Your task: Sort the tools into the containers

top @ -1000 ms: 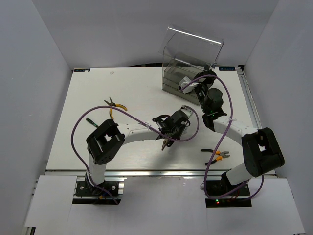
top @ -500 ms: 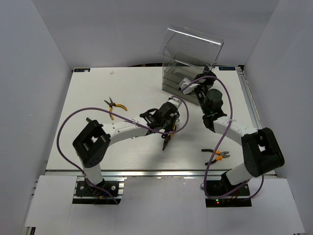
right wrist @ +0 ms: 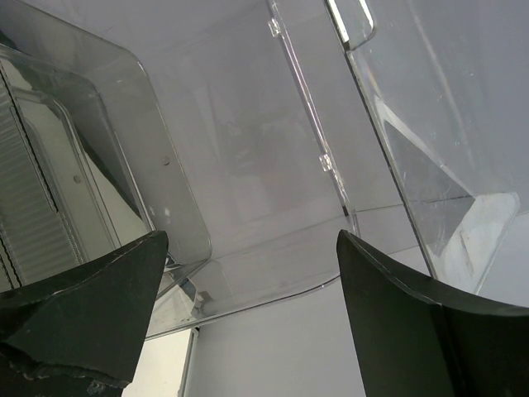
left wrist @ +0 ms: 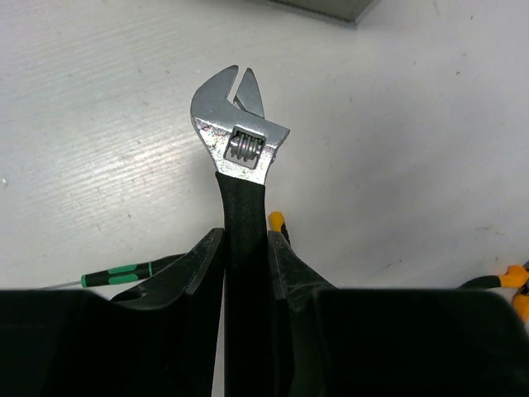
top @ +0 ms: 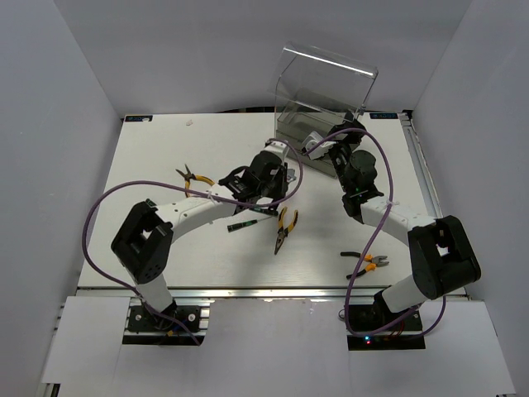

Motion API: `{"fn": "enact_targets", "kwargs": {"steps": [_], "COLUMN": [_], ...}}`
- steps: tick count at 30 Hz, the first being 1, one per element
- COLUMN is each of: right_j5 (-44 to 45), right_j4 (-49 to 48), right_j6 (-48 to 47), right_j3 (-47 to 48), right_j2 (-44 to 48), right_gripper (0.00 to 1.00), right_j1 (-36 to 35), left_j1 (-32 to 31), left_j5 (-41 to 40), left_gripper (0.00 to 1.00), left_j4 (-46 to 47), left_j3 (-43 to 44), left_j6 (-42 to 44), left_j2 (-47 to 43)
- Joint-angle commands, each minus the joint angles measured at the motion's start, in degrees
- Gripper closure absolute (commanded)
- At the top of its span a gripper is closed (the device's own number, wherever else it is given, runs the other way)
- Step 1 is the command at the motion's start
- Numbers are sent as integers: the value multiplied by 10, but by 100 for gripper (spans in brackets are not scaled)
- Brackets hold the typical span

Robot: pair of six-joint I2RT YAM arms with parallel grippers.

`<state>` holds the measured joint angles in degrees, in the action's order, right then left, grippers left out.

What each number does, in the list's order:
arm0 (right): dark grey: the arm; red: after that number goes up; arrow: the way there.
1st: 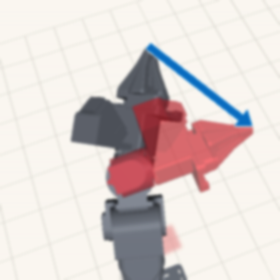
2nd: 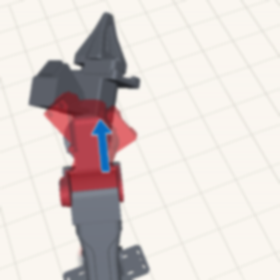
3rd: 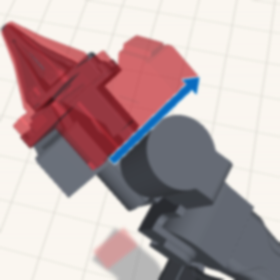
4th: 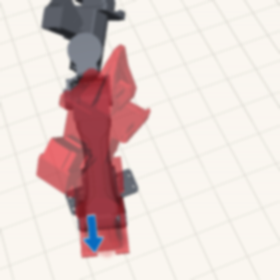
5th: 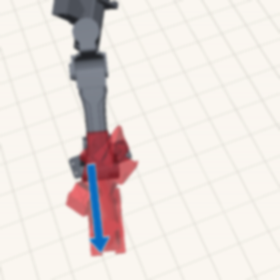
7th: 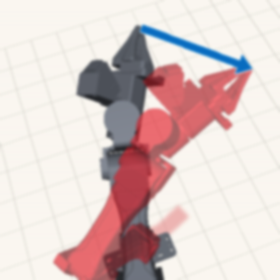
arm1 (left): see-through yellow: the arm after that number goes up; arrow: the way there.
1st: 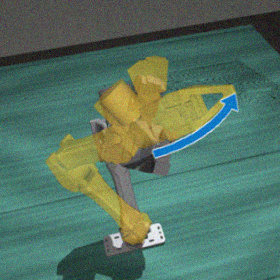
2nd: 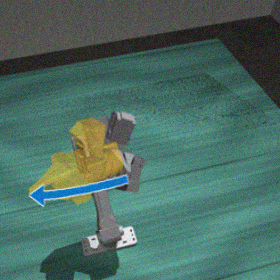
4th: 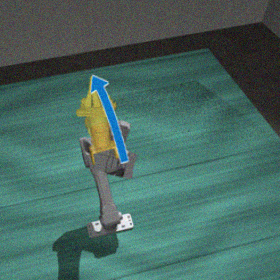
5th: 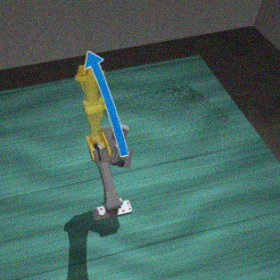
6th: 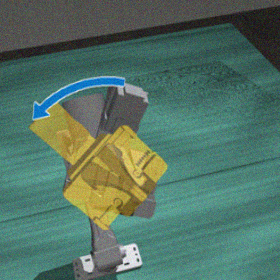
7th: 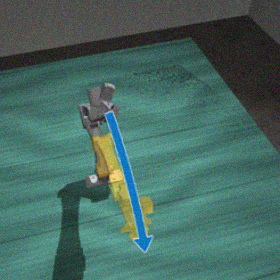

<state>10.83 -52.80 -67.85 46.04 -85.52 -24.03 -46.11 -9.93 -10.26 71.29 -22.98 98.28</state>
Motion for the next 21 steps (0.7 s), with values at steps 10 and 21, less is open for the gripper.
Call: {"fn": "enact_targets", "kwargs": {"steps": [10,21], "right_j5": [14,16], "right_j4": [-39,-39], "right_j6": [11,13], "right_j3": [2,0], "right_j2": [24,26], "right_gripper": [11,11], "right_j1": [-1,-1], "left_j1": [48,88], "left_j5": [40,65], "left_gripper": [100,100], "left_j4": [60,120], "left_j3": [132,210], "left_j6": [-17,-84], "left_j2": [21,82]}}
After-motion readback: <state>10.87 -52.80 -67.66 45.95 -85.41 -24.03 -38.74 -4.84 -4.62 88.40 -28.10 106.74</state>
